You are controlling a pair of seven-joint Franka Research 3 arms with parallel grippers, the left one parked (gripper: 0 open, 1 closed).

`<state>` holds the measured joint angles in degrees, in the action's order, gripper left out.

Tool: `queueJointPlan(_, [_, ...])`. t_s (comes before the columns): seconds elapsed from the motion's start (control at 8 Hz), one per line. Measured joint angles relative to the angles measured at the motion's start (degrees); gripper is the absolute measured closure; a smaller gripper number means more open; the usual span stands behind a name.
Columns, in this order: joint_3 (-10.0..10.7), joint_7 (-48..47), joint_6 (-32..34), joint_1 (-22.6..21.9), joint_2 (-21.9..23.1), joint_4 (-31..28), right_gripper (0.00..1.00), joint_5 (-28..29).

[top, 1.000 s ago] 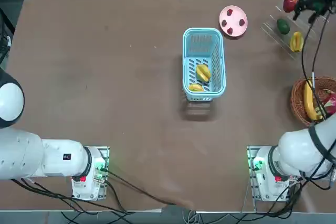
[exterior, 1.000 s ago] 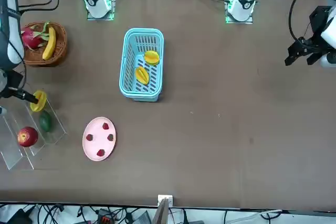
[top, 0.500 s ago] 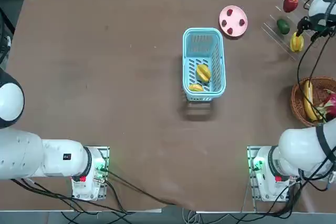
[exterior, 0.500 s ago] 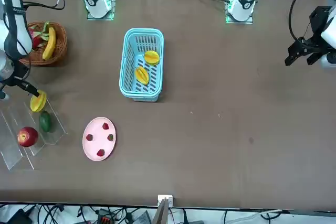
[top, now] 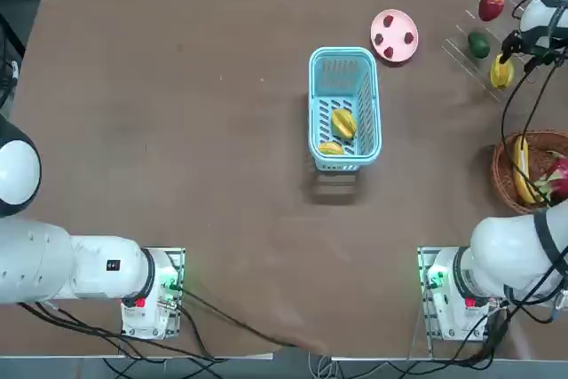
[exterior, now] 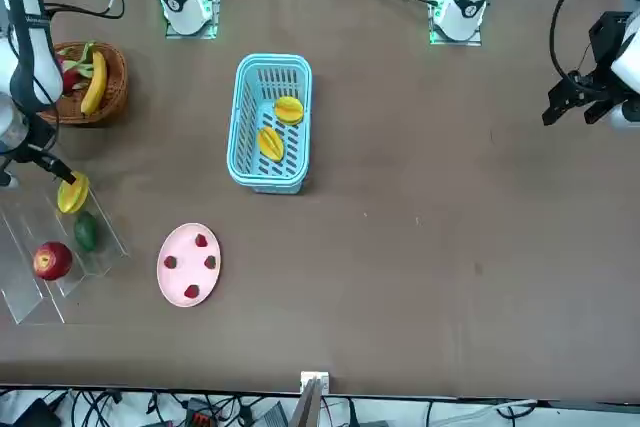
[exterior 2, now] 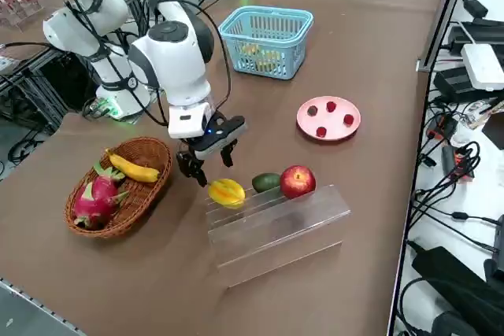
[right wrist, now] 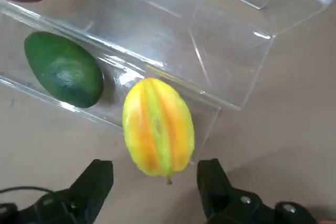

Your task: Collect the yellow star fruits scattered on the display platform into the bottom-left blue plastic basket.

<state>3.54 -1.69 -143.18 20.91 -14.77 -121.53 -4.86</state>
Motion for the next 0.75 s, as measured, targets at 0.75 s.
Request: queueJointPlan(0.75, [-0.07, 0.14, -5.35, 1.79, -4.0, 0.05, 0.02, 0.0])
